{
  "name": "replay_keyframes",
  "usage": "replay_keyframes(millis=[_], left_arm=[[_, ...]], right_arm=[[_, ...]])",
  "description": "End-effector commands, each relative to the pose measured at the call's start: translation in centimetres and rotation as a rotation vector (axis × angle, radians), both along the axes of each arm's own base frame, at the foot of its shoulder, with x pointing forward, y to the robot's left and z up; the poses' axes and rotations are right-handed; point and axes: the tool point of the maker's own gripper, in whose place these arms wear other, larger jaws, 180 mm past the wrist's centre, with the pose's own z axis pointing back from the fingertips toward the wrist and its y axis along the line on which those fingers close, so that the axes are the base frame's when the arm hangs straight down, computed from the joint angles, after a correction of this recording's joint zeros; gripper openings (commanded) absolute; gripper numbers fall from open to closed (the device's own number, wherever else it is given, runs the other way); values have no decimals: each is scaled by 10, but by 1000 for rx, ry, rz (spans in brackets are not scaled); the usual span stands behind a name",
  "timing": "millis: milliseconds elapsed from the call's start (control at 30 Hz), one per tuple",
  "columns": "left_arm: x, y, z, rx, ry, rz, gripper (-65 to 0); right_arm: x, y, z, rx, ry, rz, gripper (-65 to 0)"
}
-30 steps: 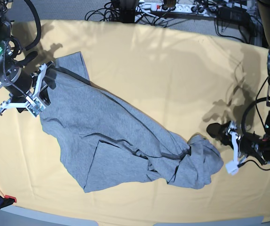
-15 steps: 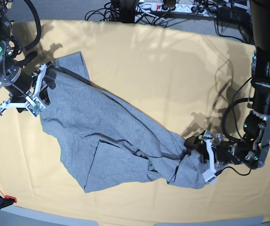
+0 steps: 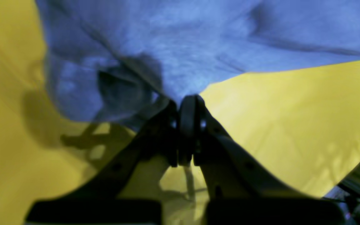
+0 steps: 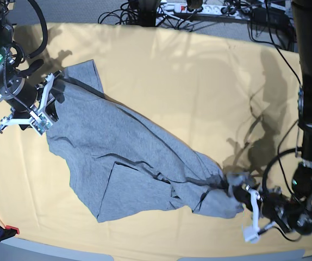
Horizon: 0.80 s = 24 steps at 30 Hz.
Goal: Layout the t-shirt on the table in an organized manner, then fold the t-shirt properly
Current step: 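Regrasp the bunched shirt end with the left gripper, then drag the shirt end with the left gripper, then release it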
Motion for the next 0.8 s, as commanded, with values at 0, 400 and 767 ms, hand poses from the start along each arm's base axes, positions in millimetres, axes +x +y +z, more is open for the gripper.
replay_keyframes(millis=[0, 400, 767], left_arm=[[15, 4, 43, -32, -93, 7, -650], [65, 48, 164, -49, -524, 128, -650], [46, 25, 159, -147, -428, 28, -650]], right_arm=[[5, -2, 12, -9, -42, 6, -471], [6, -2, 12, -9, -45, 6, -471], [7, -1, 14, -3, -53, 11, -471]])
